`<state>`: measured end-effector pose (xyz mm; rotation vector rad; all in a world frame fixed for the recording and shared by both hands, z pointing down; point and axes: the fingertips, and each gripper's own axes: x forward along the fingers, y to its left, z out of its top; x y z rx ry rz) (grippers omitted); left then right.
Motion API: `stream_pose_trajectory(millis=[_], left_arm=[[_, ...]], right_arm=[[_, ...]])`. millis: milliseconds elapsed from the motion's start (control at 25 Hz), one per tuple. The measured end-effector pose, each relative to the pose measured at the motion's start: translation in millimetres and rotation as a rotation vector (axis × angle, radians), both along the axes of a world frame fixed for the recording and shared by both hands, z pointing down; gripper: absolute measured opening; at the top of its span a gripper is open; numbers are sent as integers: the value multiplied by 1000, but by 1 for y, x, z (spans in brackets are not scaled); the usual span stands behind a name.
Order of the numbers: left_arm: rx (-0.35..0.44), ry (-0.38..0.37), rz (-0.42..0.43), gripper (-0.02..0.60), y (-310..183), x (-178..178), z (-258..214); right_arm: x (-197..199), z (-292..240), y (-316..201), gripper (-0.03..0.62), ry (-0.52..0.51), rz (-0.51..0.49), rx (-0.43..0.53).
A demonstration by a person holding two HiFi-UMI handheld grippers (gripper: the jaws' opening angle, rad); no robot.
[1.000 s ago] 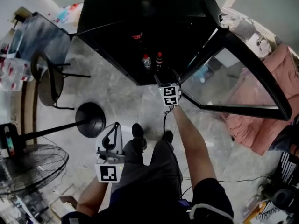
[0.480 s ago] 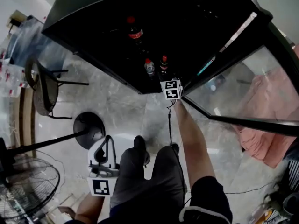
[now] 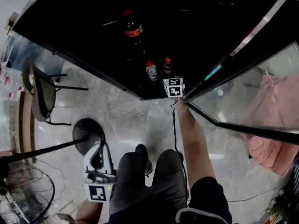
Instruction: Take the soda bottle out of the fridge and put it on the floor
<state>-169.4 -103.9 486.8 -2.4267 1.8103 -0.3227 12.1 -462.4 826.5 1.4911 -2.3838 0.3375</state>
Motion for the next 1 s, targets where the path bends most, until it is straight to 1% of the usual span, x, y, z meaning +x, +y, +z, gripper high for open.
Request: stream_pose_trajectory(millis=[320,400,440,520,800,1000], left_arm=[[7,-10,-9,21,-3,-12,25],[7,-12,-14,21,-5,-16,31],[5,-12,-15,21,-5,-17,34],[1,-11,-13,21,-6,-18,40],[7,-5,6,21,-16,-13,58],[4,8,28,21,-28,-4,76]], right_arm=[[-1,29,-18,353,1,14,-3],[-3,30,-22,341,5,7,12],[-6,29,-23,325,5,0,21],[-8,29,-22,324,2,-11,36],[-6,28,-19,319,-10,-30,54],[-2,28,-17,319,-13,-4,67]])
